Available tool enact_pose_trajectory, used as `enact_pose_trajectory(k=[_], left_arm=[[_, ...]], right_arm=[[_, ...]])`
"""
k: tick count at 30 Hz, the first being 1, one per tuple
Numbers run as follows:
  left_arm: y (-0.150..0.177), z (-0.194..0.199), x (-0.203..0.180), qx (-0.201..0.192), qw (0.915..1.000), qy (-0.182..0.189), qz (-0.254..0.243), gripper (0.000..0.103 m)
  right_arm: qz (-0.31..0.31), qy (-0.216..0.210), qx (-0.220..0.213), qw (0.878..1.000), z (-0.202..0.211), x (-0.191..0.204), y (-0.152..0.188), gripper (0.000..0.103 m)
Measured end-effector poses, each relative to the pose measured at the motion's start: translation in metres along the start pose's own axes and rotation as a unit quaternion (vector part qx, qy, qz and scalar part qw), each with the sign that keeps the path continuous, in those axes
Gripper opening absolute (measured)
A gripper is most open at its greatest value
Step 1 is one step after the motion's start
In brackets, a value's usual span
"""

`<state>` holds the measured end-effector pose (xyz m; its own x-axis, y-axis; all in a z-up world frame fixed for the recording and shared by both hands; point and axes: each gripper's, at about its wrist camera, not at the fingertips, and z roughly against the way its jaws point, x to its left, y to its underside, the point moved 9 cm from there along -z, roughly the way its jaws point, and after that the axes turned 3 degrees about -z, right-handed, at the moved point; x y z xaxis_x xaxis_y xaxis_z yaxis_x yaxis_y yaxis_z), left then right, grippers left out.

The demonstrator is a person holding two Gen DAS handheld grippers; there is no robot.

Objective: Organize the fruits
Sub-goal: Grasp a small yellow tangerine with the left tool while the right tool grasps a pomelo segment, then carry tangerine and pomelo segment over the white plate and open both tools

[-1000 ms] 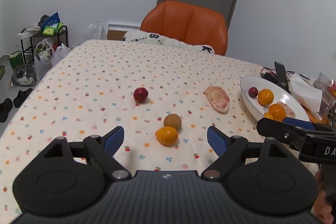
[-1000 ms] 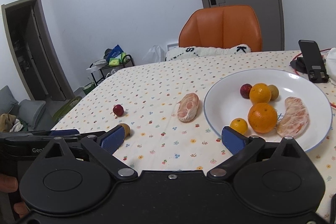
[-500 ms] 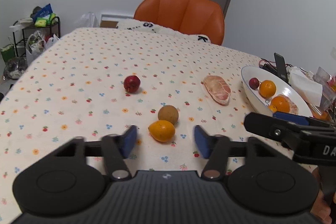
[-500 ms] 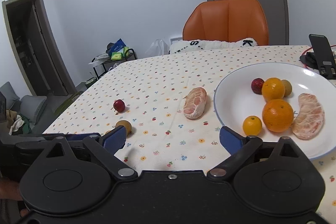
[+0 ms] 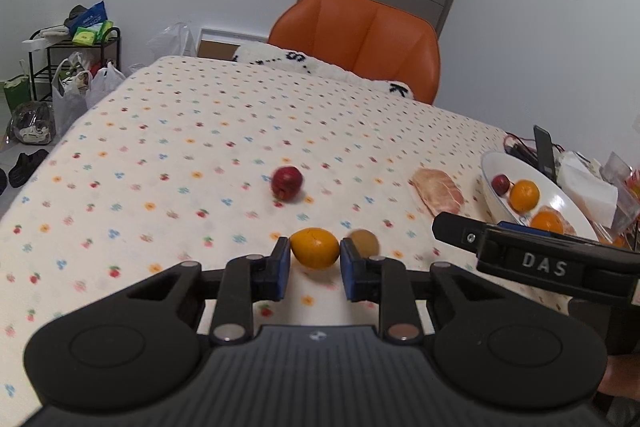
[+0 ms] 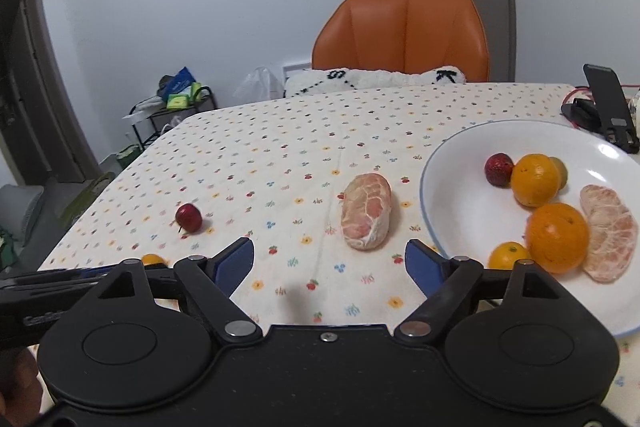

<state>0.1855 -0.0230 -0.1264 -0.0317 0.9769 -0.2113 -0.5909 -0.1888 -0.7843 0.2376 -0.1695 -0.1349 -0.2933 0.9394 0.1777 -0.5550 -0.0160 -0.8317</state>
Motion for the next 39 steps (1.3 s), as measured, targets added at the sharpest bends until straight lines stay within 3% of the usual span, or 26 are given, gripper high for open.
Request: enact_pose_trajectory(k=[10,19,21,24,39], left_arm=[[-0.01,-0.007,0.03,-0.003,0.9997,-0.002,0.026,0.025],[-0.014,-0.013,0.056,-0.003,0.9987,-0.013,0.05,0.025],[-0.015,-0.014,0.059,-0.005,0.9984,-0.016,0.054,0.025],[-0.016,-0.015,0.059,-0.006,0.9984,-0.019,0.052,0.025],[-0.021,0.001,0.032,-0.02,0.999,-0.031,0.025,0.025]], right_arm=[[0.04,0.076,0.013,0.996,-0.032,0.009,-0.009,0.077],[0.07,0.113,0.014,0.991,-0.056,0.013,-0.02,0.069],[0.075,0.12,0.014,0.99,-0.058,0.013,-0.02,0.05],[0.091,0.128,0.011,0.988,-0.057,0.011,-0.019,0.035],[0.063,0.013,0.005,0.998,-0.016,0.015,-0.007,0.033]])
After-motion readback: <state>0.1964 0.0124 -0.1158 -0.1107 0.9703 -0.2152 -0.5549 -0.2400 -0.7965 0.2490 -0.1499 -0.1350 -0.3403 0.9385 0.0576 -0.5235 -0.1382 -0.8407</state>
